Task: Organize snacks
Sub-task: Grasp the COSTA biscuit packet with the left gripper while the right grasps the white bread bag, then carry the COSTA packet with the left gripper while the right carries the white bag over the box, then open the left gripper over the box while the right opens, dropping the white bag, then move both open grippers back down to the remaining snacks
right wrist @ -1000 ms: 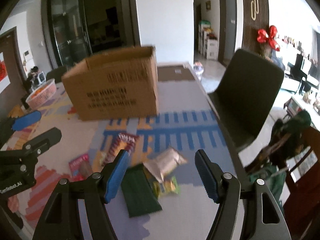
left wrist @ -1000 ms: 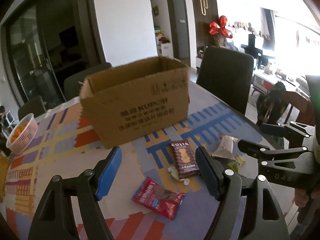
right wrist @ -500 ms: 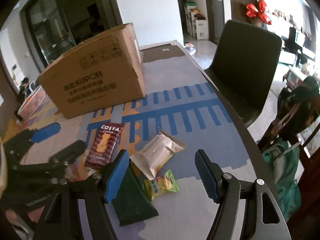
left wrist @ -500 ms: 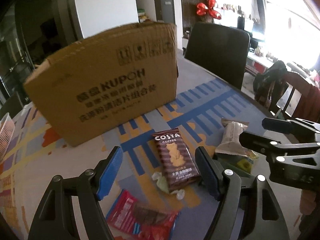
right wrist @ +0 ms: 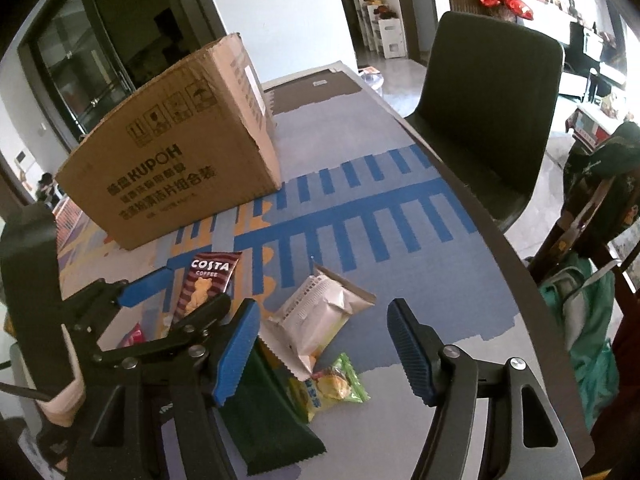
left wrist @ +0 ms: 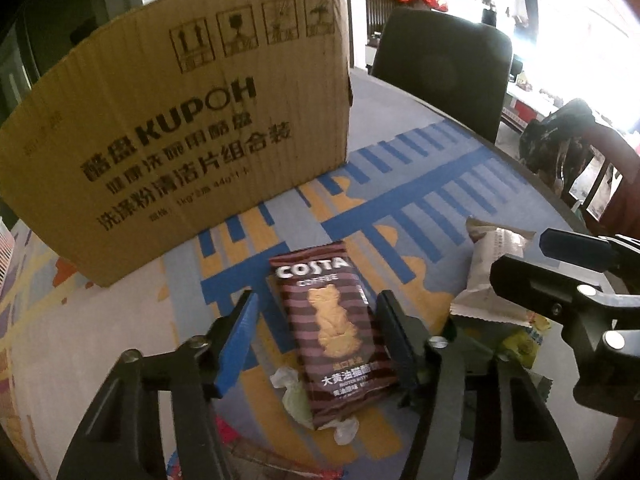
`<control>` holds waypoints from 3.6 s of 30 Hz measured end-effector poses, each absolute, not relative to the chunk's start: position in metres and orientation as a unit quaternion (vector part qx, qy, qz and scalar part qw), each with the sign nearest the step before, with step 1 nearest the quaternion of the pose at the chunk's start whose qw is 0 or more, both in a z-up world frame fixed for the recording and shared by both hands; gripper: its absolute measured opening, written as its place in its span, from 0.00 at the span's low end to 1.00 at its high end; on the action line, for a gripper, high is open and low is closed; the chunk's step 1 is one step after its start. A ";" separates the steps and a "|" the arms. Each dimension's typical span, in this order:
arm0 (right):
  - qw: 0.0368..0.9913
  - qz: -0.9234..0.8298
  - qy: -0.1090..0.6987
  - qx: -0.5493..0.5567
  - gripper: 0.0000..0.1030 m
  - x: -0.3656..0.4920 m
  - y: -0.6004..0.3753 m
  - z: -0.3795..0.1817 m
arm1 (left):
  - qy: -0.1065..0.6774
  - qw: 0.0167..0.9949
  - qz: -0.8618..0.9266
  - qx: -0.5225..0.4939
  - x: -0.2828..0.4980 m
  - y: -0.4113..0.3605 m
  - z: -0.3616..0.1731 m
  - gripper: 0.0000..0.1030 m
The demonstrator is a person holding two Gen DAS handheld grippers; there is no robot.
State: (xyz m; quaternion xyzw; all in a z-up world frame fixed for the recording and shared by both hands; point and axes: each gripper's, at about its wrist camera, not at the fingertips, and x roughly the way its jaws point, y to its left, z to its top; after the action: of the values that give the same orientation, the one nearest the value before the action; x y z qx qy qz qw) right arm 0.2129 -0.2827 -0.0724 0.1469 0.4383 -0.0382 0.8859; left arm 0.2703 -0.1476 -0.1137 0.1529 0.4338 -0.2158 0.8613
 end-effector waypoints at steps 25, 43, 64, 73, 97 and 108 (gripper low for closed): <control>0.875 -0.034 0.477 0.080 0.31 0.244 -0.261 -0.089 | 0.418 0.881 -0.204 0.086 0.259 -0.108 -0.074 0.35; 0.920 0.025 0.386 0.055 0.31 0.210 -0.235 0.012 | 0.354 0.917 -0.184 0.023 0.225 -0.071 0.017 0.35; 0.947 0.075 0.309 0.043 0.31 0.253 -0.218 0.103 | 0.300 0.939 -0.167 0.016 0.268 -0.050 0.100 0.35; 0.945 0.095 0.313 0.020 0.31 0.296 -0.201 0.108 | 0.313 0.937 -0.156 0.014 0.308 -0.043 0.100 0.35; 0.930 0.100 0.354 -0.002 0.56 0.392 -0.193 0.070 | 0.354 0.928 -0.111 0.033 0.385 -0.047 0.063 0.55; 0.943 0.076 0.323 -0.005 0.57 0.334 -0.209 0.086 | 0.320 0.940 -0.115 0.040 0.320 -0.047 0.082 0.62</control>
State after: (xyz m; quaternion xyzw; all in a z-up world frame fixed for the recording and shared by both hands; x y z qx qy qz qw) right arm 0.3341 -0.2091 0.0856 -0.0053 0.3227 0.0759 0.9434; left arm 0.3199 -0.0472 0.0820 0.0395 0.3200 -0.1145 0.9396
